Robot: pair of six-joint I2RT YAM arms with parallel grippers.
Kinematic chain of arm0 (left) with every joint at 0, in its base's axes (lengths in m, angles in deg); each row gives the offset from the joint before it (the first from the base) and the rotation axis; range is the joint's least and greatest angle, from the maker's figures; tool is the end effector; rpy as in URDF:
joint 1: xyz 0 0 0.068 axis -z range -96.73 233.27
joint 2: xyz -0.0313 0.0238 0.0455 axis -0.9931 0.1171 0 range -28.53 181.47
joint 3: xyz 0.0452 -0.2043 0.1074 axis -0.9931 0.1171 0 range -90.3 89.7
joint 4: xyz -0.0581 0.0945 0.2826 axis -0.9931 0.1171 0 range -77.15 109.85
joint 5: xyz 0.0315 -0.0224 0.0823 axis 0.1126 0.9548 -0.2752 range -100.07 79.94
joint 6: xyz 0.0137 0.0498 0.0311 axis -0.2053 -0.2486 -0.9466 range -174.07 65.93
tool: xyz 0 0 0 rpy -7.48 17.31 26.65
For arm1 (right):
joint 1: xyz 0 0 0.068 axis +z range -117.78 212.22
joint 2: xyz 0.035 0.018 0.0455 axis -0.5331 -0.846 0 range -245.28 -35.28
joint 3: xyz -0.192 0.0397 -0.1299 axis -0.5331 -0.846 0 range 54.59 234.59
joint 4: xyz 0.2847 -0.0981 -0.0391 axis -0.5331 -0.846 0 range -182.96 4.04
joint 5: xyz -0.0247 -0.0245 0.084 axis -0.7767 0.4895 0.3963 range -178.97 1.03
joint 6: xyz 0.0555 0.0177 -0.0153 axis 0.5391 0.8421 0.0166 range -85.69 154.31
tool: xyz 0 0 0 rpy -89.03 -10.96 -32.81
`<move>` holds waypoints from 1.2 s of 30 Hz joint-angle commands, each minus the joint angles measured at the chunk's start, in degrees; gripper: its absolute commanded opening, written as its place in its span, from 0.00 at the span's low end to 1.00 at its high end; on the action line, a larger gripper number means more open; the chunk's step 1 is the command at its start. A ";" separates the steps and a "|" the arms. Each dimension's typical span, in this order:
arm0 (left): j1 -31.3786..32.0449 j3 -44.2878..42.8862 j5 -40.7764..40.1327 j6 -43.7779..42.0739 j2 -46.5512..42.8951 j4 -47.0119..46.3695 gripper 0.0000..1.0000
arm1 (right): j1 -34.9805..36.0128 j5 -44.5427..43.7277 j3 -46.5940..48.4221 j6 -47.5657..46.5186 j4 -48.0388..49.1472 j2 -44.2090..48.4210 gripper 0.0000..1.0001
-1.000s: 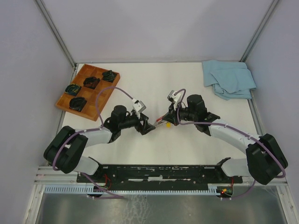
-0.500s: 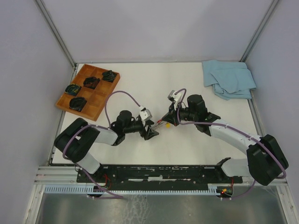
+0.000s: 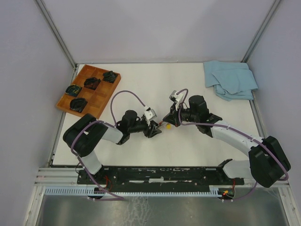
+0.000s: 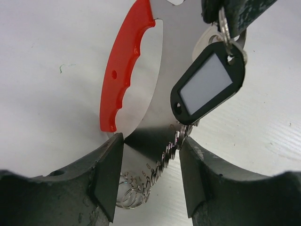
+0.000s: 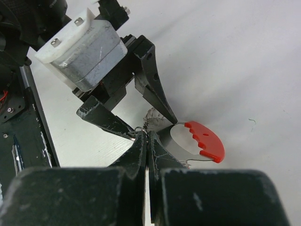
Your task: Put the keys on the keyring
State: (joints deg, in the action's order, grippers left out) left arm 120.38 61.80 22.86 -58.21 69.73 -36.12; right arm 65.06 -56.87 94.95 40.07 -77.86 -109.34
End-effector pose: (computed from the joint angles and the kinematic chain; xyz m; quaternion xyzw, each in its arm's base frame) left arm 0.2325 -0.2064 0.0429 0.4285 0.6851 -0.3778 0.4519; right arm 0.2672 0.2007 0.1707 -0.3336 0.7561 0.3900 0.4061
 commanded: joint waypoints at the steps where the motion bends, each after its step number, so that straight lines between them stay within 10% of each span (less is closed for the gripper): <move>1: 0.44 -0.58 -2.08 -0.96 0.11 -4.74 0.55 | -0.09 -3.31 1.21 1.30 3.22 1.67 0.01; 22: 1.71 2.19 -8.35 -2.10 -7.75 0.27 0.17 | -0.14 -15.21 -1.39 9.21 5.74 4.73 0.05; 36: 6.75 -1.98 -19.29 -8.55 -14.89 19.81 0.03 | -0.13 -34.82 -2.84 22.17 0.31 6.22 0.18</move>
State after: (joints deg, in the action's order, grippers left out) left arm 125.86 62.39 8.26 -62.52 56.44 -23.23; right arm 65.12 -84.52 91.61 58.21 -77.25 -105.54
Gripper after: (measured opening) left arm 0.193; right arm 0.155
